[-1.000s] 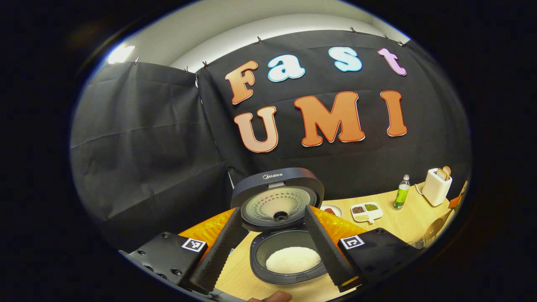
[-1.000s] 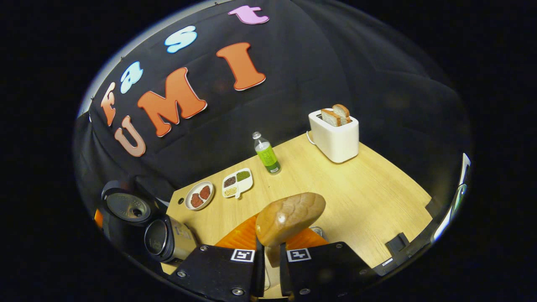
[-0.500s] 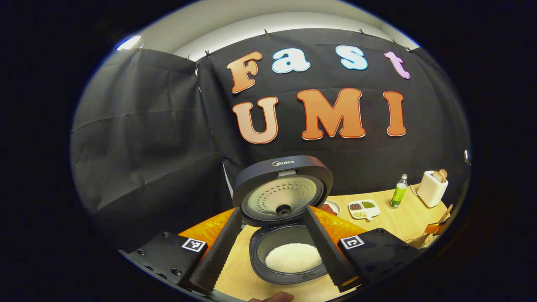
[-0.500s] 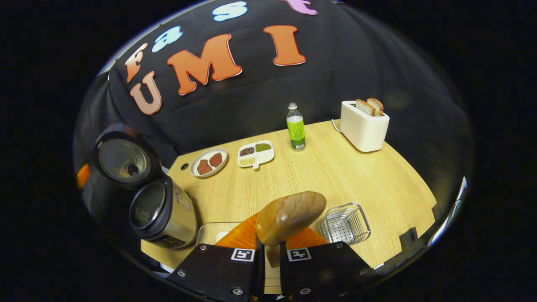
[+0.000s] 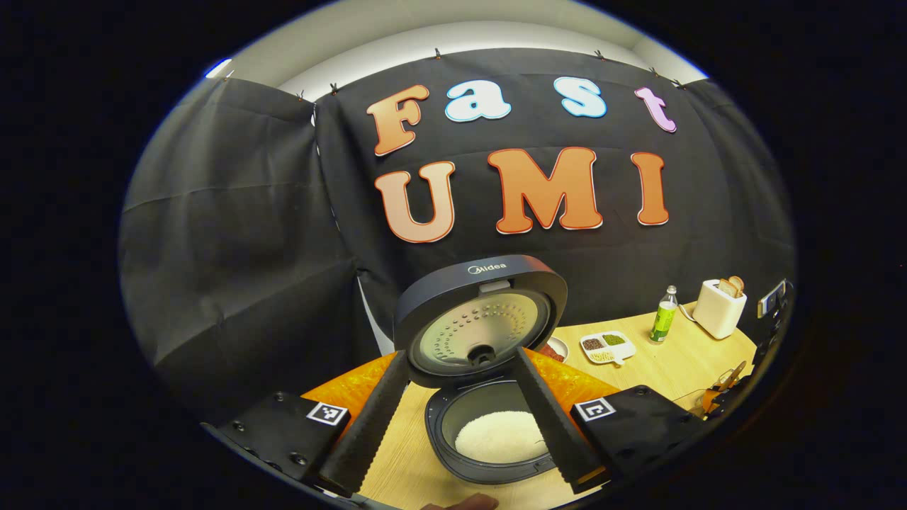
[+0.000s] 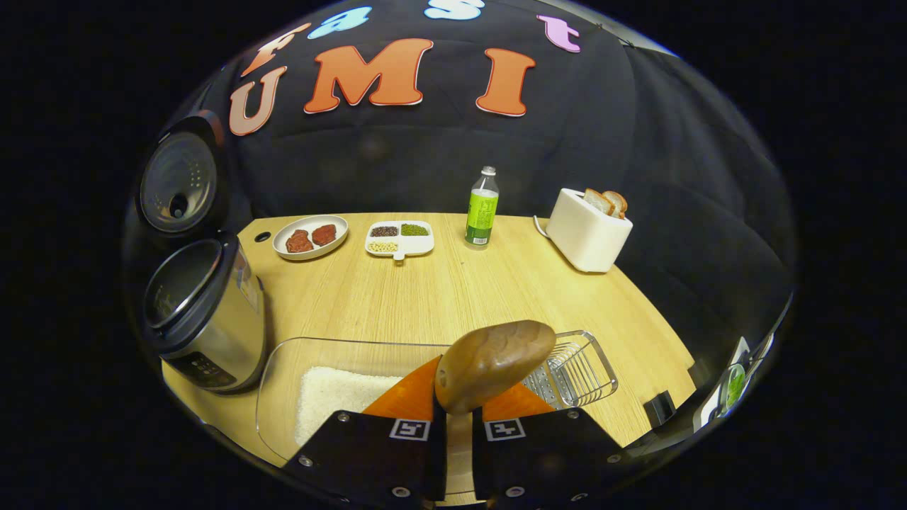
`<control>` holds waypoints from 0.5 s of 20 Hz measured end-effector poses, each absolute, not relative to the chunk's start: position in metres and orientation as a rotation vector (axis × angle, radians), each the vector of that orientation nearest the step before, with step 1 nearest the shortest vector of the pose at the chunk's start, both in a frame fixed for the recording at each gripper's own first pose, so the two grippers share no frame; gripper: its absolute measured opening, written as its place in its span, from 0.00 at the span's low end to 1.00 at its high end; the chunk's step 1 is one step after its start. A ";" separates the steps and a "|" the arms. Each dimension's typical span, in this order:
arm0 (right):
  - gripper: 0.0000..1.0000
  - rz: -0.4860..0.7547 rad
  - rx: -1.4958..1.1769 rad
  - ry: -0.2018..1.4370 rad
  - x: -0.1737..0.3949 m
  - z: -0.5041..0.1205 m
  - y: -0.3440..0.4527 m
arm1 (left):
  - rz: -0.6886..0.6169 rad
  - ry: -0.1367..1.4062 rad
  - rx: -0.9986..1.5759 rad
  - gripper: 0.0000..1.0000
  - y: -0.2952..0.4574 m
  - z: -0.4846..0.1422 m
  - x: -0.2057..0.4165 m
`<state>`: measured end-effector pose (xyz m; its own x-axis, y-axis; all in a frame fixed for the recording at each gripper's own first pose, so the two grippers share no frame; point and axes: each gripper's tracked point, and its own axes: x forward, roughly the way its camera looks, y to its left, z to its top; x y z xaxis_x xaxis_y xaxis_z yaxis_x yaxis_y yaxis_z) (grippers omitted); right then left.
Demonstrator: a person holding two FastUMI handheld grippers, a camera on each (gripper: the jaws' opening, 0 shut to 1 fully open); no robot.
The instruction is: Close the left gripper, press the button to open the rice cooker; take a wooden spoon from the chopstick holder with the right hand, scoop a spoonful of rice and pour it into the rice cooker, then put the wooden spoon back into the chopstick holder.
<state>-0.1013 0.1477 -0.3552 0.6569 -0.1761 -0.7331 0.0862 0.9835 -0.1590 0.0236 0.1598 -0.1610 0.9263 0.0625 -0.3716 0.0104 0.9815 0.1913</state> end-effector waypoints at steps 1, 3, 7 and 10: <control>0.14 -0.162 -0.135 0.830 -0.103 -0.358 0.149 | 0.017 0.395 0.191 0.93 0.159 -0.163 0.026; 0.14 -0.186 -0.173 0.786 -0.101 -0.357 0.151 | 0.006 0.400 0.199 1.00 0.158 -0.164 0.032; 0.14 -0.176 -0.220 0.720 -0.104 -0.358 0.157 | -0.006 0.380 0.230 0.93 0.149 -0.161 0.038; 0.14 -0.177 -0.174 0.713 -0.107 -0.362 0.161 | -0.005 0.375 0.235 0.93 0.143 -0.158 0.036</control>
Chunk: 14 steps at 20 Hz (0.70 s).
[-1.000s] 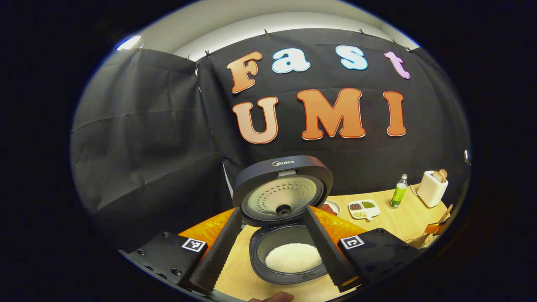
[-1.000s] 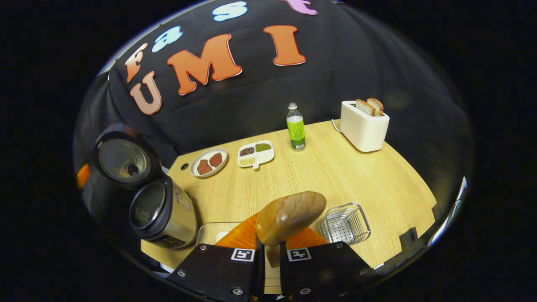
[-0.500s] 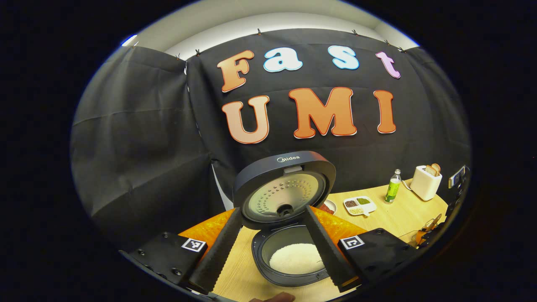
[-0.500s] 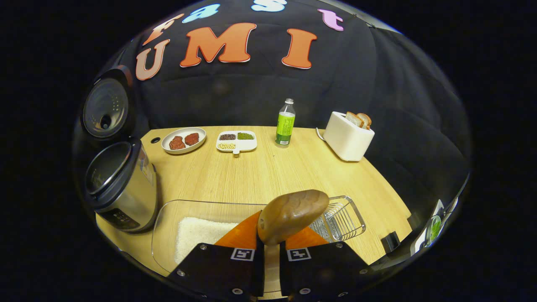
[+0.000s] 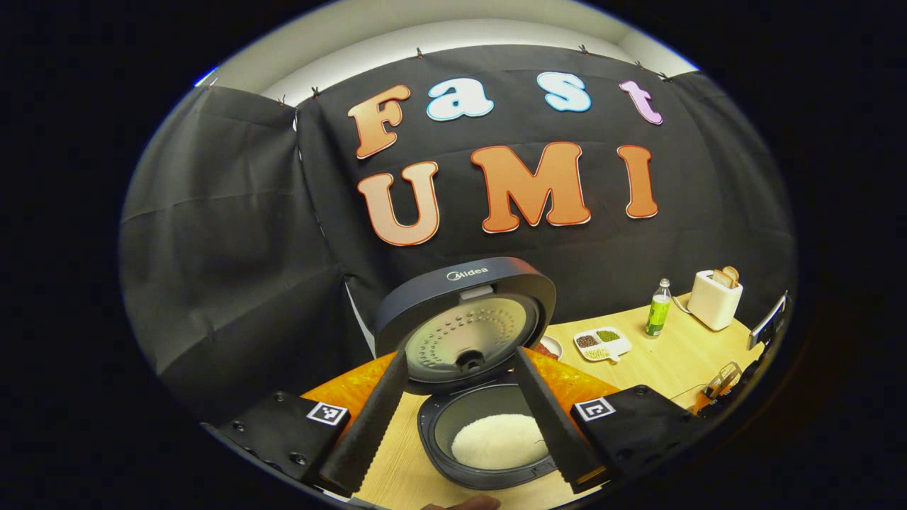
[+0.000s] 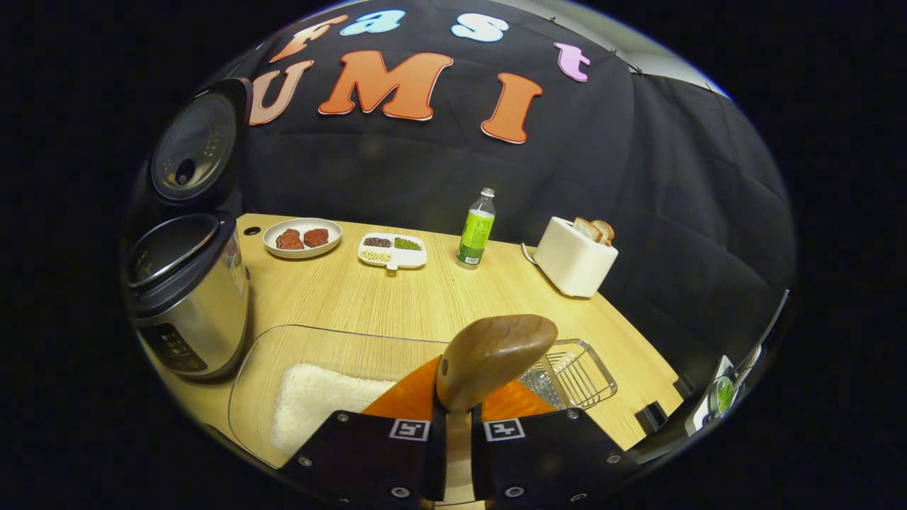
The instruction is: Close the left gripper, press the button to open the rice cooker; take a wooden spoon from the chopstick holder with the right hand, scoop a spoonful of rice and pour it into the rice cooker, then put the wooden spoon back into the chopstick holder.
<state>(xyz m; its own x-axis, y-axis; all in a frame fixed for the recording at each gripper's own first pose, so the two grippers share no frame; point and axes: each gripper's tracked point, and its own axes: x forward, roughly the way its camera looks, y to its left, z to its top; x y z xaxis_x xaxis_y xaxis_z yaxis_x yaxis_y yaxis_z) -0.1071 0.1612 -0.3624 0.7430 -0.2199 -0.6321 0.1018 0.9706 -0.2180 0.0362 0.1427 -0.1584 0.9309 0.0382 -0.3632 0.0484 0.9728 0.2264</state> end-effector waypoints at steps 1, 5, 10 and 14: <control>0.14 -0.177 -0.166 0.710 -0.106 -0.365 0.164 | -0.003 0.373 0.237 0.93 0.141 -0.158 0.036; 0.11 -0.177 -0.082 0.701 -0.106 -0.364 0.177 | 0.008 0.385 0.246 1.00 0.144 -0.162 0.036; 0.11 -0.159 0.047 0.707 -0.108 -0.370 0.207 | 0.016 0.397 0.259 1.00 0.153 -0.166 0.039; 0.11 -0.120 0.096 0.716 -0.106 -0.370 0.237 | 0.011 0.390 0.273 0.94 0.158 -0.164 0.041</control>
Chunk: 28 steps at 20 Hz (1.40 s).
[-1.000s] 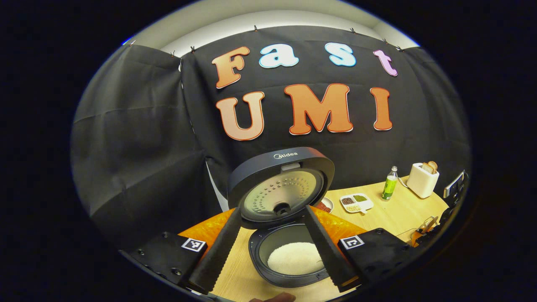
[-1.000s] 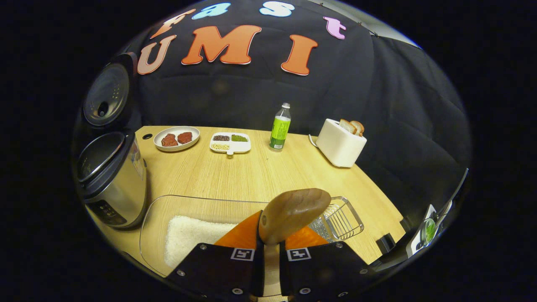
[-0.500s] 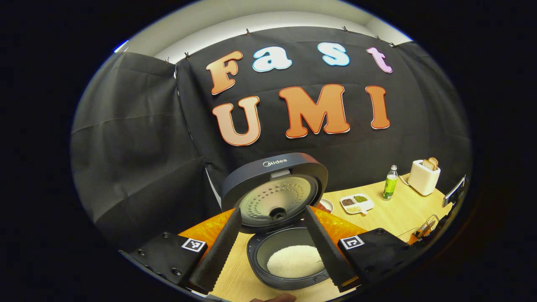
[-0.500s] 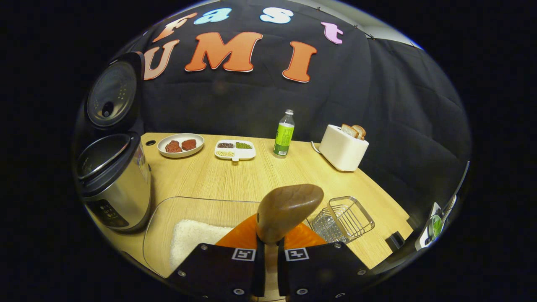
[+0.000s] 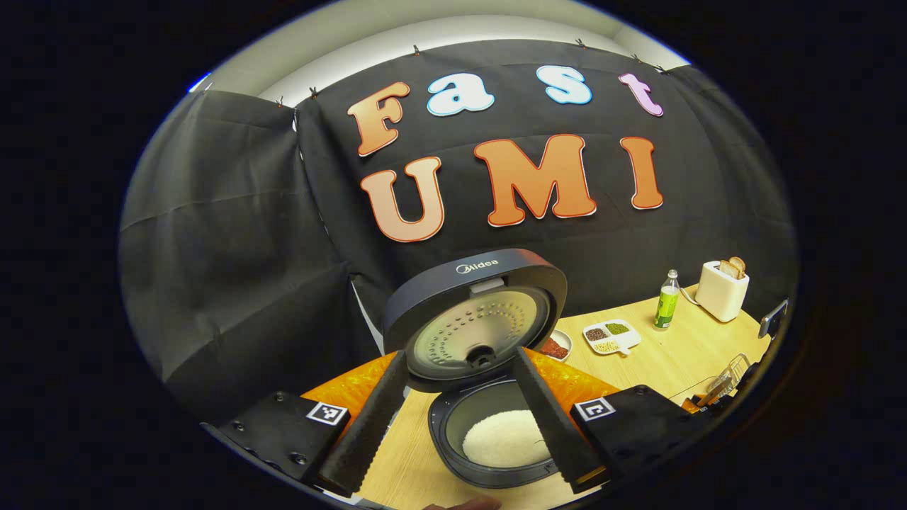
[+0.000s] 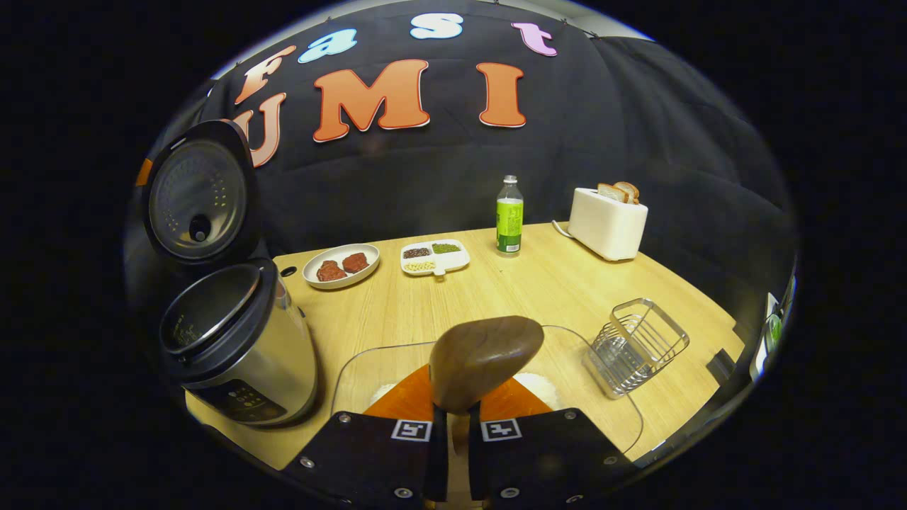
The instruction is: Close the left gripper, press the button to open the rice cooker; take a wooden spoon from the chopstick holder with the right hand, scoop a spoonful of rice and pour it into the rice cooker, then put the wooden spoon back into the chopstick holder.
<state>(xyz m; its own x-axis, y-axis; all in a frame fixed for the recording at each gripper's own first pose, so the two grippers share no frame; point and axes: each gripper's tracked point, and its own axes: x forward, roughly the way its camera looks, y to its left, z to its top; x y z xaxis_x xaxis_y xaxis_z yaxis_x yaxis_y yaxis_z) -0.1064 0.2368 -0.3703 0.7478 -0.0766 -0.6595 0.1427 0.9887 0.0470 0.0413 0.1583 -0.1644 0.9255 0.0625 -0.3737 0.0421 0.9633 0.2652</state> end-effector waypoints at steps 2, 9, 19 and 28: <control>0.11 -0.116 0.135 0.736 -0.104 -0.372 0.245 | 0.007 0.384 0.285 0.93 0.161 -0.163 0.043; 0.11 -0.141 0.376 0.839 -0.100 -0.379 0.252 | 0.017 0.370 0.287 0.93 0.172 -0.160 0.048; 0.11 -0.094 0.481 0.923 -0.100 -0.382 0.260 | 0.040 0.381 0.270 0.93 0.184 -0.165 0.049; 0.11 0.010 0.594 0.997 -0.103 -0.384 0.272 | 0.053 0.385 0.258 1.00 0.191 -0.166 0.048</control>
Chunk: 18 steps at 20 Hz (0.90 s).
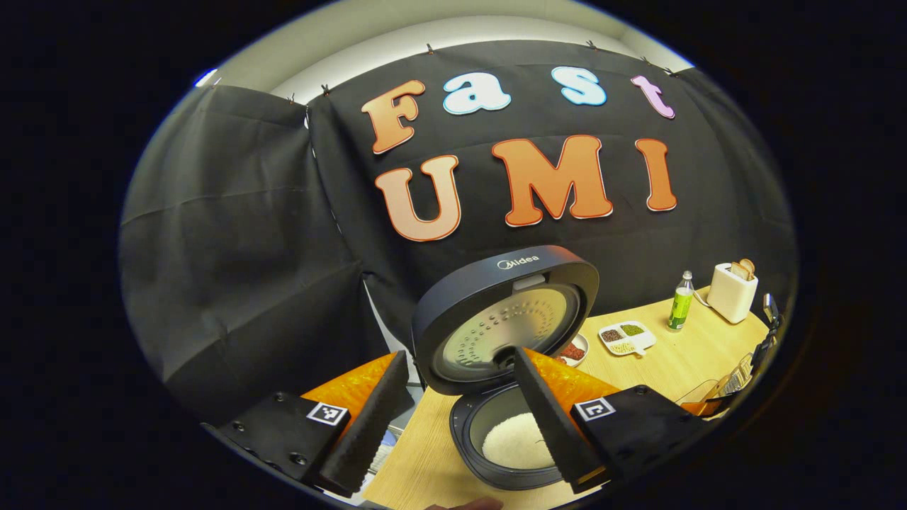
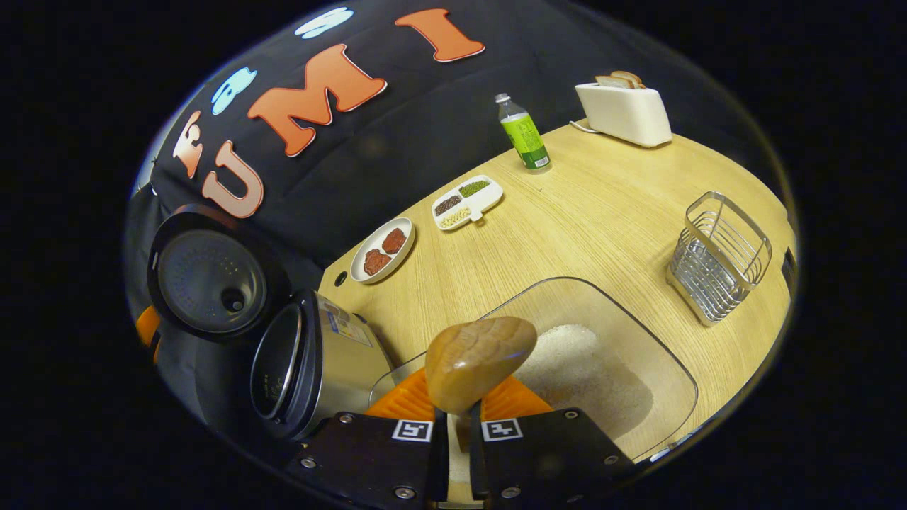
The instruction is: Close the left gripper, press the button to open the rice cooker; take a wooden spoon from the chopstick holder with the right hand, scoop a spoonful of rice and pour it into the rice cooker, then put the wooden spoon back into the chopstick holder.
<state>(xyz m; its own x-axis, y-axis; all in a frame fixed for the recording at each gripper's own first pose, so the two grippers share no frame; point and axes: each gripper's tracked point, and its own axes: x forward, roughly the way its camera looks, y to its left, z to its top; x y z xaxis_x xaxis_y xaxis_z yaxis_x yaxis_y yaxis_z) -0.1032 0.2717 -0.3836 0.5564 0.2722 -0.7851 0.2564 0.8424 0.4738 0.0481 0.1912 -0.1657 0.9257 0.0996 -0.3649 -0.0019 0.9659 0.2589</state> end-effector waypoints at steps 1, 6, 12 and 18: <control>0.11 0.025 0.601 1.000 -0.102 -0.383 0.274 | 0.054 0.385 0.258 1.00 0.191 -0.165 0.049; 0.11 0.085 0.665 1.031 -0.103 -0.384 0.281 | 0.054 0.379 0.259 0.93 0.191 -0.162 0.046; 0.11 0.091 0.815 1.053 -0.103 -0.388 0.278 | 0.056 0.380 0.264 1.00 0.193 -0.161 0.041; 0.11 0.099 0.904 1.067 -0.105 -0.389 0.278 | 0.051 0.377 0.261 0.93 0.188 -0.158 0.039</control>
